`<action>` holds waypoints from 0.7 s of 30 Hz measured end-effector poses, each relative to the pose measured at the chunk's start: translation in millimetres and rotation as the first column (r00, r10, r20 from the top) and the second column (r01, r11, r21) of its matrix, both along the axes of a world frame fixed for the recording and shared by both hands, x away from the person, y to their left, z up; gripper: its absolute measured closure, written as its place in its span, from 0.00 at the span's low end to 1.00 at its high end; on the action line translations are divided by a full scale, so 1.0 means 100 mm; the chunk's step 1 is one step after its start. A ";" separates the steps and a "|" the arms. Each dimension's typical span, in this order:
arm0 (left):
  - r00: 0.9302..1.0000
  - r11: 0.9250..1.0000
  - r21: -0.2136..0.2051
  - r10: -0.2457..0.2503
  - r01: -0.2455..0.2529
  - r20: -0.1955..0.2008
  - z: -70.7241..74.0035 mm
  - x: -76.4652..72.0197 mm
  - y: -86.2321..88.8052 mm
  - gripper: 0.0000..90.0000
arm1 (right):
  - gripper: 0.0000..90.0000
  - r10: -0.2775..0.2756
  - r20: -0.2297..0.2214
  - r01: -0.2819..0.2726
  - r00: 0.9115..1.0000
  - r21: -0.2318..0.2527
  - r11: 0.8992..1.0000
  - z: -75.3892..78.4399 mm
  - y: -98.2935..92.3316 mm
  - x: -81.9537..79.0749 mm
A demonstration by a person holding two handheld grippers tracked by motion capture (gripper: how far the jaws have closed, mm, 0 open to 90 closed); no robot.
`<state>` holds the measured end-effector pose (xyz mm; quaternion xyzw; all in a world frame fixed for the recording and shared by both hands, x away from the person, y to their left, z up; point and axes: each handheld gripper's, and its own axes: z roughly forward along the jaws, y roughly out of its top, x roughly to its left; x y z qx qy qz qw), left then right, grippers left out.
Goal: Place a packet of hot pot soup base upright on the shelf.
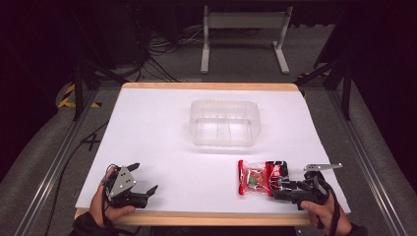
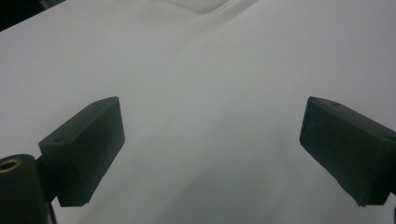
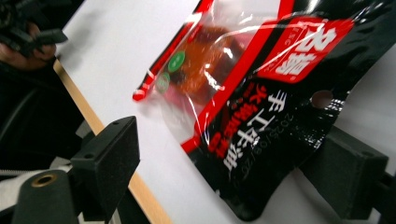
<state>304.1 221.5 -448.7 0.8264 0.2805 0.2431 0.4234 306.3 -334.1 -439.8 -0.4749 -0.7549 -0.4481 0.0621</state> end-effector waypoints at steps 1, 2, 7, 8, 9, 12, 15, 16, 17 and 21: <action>1.000 1.000 0.002 -0.002 0.002 -0.001 0.00 0.00 0.00 0.08 | 0.19 0.001 0.008 -0.001 1.000 0.022 1.000 0.00 0.00 0.03; 1.000 1.000 0.005 -0.002 0.002 0.001 0.00 0.00 0.00 0.08 | 0.21 0.001 0.008 -0.001 1.000 0.022 1.000 0.00 0.00 0.03; 1.000 1.000 0.008 -0.001 0.001 -0.005 -0.01 0.01 -0.01 0.08 | 0.37 0.034 0.062 -0.040 0.997 0.084 0.996 0.04 0.08 0.18; 1.000 1.000 0.008 -0.002 0.002 -0.005 -0.01 0.01 -0.01 0.08 | 0.43 0.038 0.066 -0.042 0.997 0.072 0.997 0.04 0.10 0.19; 1.000 1.000 0.012 -0.005 0.005 -0.006 -0.01 0.01 -0.01 0.08 | 0.52 0.055 0.065 -0.058 0.996 0.048 0.997 0.03 0.13 0.21; 1.000 1.000 0.011 -0.002 0.002 -0.007 -0.01 0.01 -0.01 0.08 | 0.77 0.075 0.081 -0.077 0.994 0.014 0.997 0.02 0.20 0.24; 1.000 1.000 0.010 -0.001 0.001 -0.007 -0.01 0.01 -0.01 0.08 | 0.86 0.085 0.106 -0.085 0.991 -0.006 0.996 0.06 0.24 0.23; 1.000 1.000 0.010 -0.002 0.002 -0.008 -0.01 0.01 -0.01 0.08 | 0.90 0.085 0.114 -0.085 0.990 -0.009 0.996 0.07 0.25 0.22; 1.000 1.000 0.013 -0.003 0.003 -0.006 -0.01 0.01 -0.01 0.08 | 0.93 0.088 0.125 -0.088 0.988 -0.008 0.996 0.07 0.26 0.22; 1.000 1.000 0.009 -0.001 0.001 -0.008 -0.01 0.01 -0.01 0.08 | 1.00 0.100 0.161 -0.101 0.982 0.002 0.995 0.13 0.30 0.19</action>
